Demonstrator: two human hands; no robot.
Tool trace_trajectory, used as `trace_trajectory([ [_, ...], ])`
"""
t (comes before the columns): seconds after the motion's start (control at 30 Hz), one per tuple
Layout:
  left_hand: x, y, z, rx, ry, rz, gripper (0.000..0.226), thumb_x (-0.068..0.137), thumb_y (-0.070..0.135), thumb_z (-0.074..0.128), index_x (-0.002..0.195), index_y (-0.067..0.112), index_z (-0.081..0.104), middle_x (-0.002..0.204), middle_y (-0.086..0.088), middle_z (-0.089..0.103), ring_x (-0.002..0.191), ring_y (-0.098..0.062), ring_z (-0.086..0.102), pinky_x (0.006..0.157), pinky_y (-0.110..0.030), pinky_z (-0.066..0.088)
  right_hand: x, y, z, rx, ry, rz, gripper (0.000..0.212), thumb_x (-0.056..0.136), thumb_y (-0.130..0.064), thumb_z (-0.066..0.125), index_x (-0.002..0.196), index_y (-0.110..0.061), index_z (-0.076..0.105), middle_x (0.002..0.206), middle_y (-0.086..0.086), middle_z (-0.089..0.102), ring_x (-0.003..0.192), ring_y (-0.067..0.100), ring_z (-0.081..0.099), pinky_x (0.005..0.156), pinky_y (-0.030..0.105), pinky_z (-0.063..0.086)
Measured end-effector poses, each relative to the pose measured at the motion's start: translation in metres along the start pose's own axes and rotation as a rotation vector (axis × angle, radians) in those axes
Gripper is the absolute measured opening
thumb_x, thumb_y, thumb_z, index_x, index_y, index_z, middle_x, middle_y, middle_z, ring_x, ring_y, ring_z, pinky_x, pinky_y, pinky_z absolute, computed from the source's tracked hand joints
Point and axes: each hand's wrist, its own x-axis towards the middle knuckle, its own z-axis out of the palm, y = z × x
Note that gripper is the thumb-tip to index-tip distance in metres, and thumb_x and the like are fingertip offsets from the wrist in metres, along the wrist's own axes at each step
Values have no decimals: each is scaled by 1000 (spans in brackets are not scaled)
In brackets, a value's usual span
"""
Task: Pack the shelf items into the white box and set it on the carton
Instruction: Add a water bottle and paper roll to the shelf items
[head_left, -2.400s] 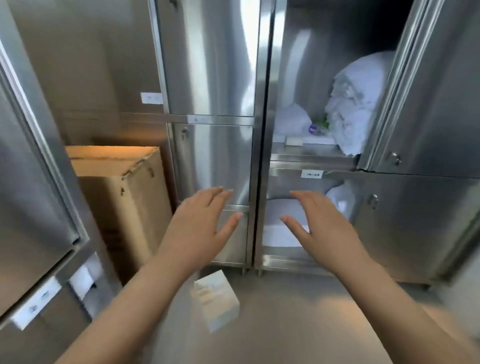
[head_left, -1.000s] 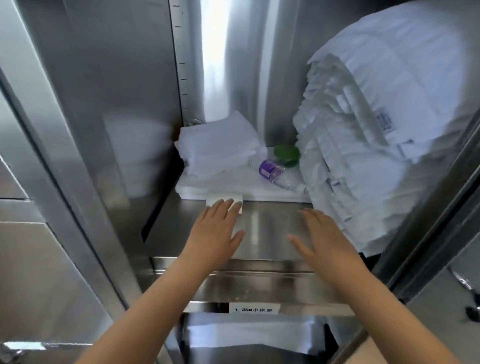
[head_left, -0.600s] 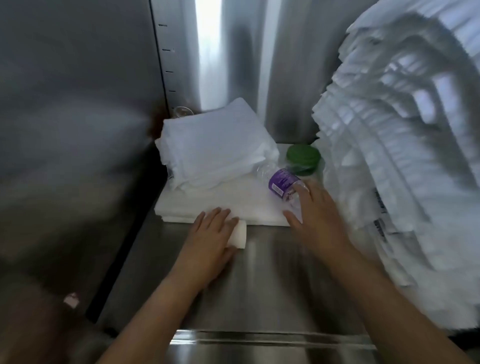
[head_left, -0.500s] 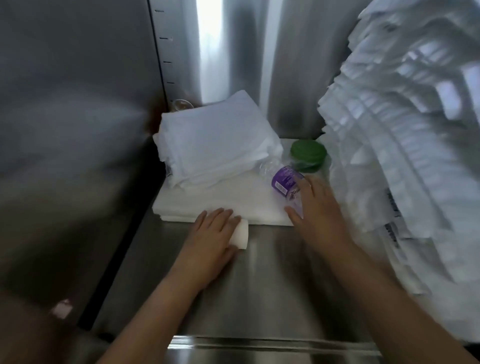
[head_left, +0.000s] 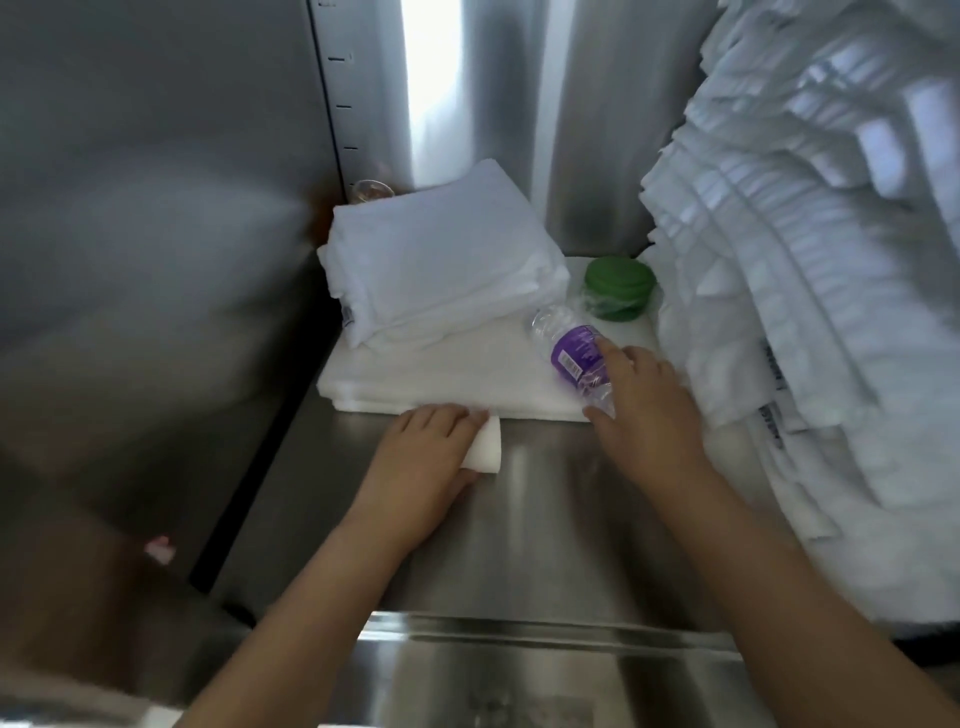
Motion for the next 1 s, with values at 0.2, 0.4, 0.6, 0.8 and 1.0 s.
trace_trajectory([
  [0.2, -55, 27, -34, 52, 31, -37, 59, 73, 27, 74, 128, 15, 55, 119, -5, 60, 106, -28, 58, 89, -38, 44, -69, -10, -16, 150, 32, -89, 67, 83, -29, 63, 142, -15, 36, 123, 12, 50, 102, 32, 48, 85, 40, 44],
  [0.4, -163, 73, -76, 117, 130, -132, 66, 59, 24, 87, 119, 11, 63, 106, -7, 66, 95, -29, 65, 83, -41, 51, -166, -30, -30, 271, 70, -220, 68, 81, -28, 66, 142, -17, 37, 126, 7, 49, 109, 28, 48, 88, 37, 42],
  [0.6, -301, 108, -111, 141, 121, -346, 61, 77, 32, 74, 132, 19, 53, 122, -1, 59, 113, -25, 54, 96, -36, 41, -275, -74, -44, 416, 52, -394, 64, 82, -28, 66, 139, -18, 39, 131, 5, 49, 113, 27, 46, 94, 37, 41],
  [0.8, -445, 122, -177, 264, 136, -595, 62, 72, 30, 78, 129, 18, 55, 116, -2, 61, 106, -26, 58, 91, -37, 46, -363, -171, -69, 536, -59, -667, 69, 82, -28, 70, 141, -21, 35, 133, 1, 47, 117, 21, 46, 94, 34, 45],
  [1.0, -610, 132, -246, 459, 229, -861, 67, 61, 24, 86, 122, 15, 60, 108, -4, 64, 94, -28, 63, 80, -39, 51, -458, -304, -91, 627, -106, -984, 71, 75, -23, 76, 138, -17, 43, 127, 3, 53, 112, 25, 49, 89, 37, 44],
])
